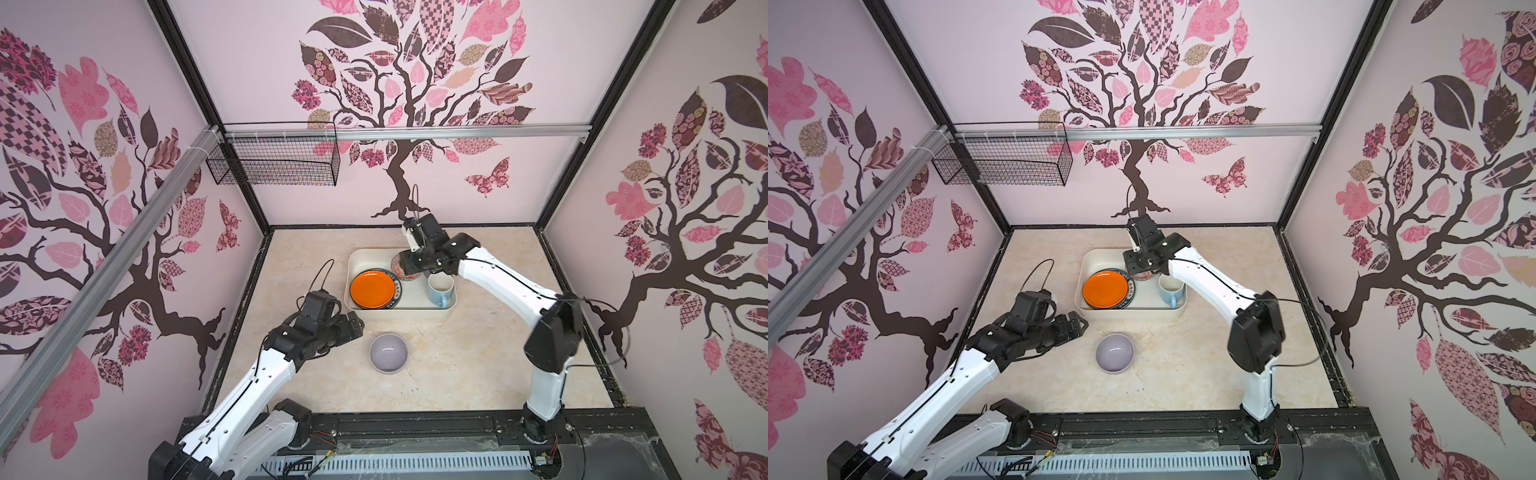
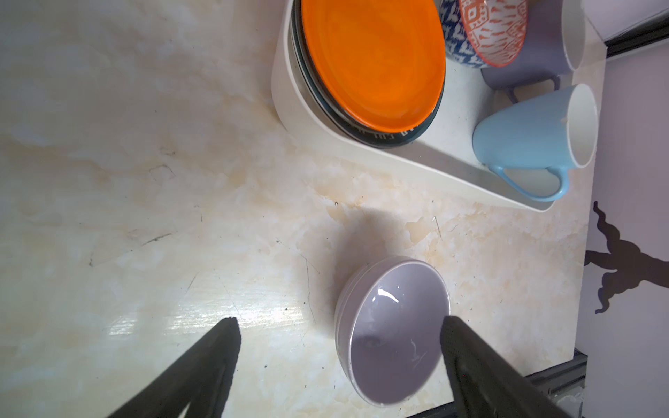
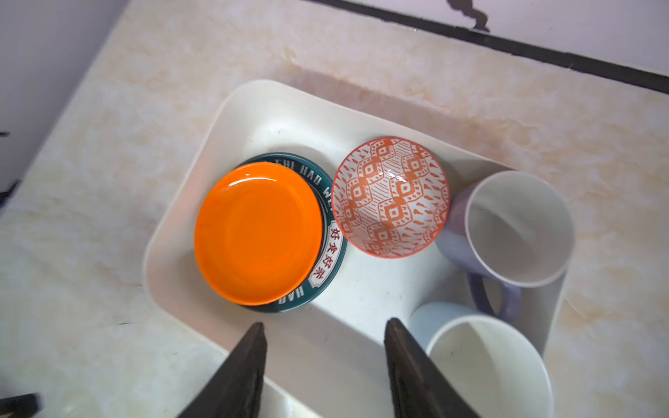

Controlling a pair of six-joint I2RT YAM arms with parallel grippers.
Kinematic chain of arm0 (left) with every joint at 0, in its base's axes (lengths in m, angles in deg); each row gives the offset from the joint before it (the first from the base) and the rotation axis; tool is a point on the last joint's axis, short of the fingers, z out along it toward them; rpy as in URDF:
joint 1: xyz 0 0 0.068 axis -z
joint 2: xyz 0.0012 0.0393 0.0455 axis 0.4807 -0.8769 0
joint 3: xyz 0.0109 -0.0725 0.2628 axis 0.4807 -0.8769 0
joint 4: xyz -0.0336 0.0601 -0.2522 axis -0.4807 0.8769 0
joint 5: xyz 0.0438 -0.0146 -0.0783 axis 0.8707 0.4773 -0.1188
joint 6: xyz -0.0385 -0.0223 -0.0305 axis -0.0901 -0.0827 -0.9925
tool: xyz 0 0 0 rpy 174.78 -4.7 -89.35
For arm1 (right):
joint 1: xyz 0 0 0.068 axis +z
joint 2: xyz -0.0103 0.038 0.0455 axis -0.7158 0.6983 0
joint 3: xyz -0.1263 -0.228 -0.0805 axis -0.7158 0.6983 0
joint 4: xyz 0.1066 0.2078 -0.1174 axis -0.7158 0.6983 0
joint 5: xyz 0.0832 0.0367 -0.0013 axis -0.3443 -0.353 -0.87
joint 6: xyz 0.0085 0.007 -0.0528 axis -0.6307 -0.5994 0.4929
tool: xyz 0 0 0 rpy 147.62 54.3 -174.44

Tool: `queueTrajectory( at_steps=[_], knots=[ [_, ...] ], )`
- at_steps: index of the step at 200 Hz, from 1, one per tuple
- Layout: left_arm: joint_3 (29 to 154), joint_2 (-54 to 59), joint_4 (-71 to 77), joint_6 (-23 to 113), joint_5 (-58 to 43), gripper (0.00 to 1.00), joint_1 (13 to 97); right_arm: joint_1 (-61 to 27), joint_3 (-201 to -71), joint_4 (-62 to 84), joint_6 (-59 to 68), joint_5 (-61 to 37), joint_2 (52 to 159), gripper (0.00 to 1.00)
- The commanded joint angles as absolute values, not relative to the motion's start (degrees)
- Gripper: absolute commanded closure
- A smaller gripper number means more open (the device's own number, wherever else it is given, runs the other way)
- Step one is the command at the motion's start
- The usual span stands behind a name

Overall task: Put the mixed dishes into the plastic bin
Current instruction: 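Withdraw the right gripper from the bin while the left gripper moves to the lilac bowl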

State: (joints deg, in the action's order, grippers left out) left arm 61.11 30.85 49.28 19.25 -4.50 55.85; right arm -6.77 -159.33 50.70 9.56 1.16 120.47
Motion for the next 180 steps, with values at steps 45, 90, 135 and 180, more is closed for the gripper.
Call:
queueTrajectory(
  at_steps=[45,90,135,180],
  knots=[
    [57.54,24.2,43.77,15.58,-1.86,0.14,63.72,-6.18,-128.99,49.58,4.91,4.28,90.76,0.0],
    [58.95,14.95,39.84,14.0,-0.05,0.17,68.56,-6.22,-118.41,51.57,3.05,4.79,79.96,0.0],
    [60.37,9.24,38.58,11.76,1.66,0.3,72.46,-6.2,-114.48,51.87,2.8,5.18,75.95,0.0],
    [61.68,11.17,41.09,11.11,2.8,0.59,72.86,-6.2,-113.76,51.31,3.2,5.86,75.5,0.0]
  ],
)
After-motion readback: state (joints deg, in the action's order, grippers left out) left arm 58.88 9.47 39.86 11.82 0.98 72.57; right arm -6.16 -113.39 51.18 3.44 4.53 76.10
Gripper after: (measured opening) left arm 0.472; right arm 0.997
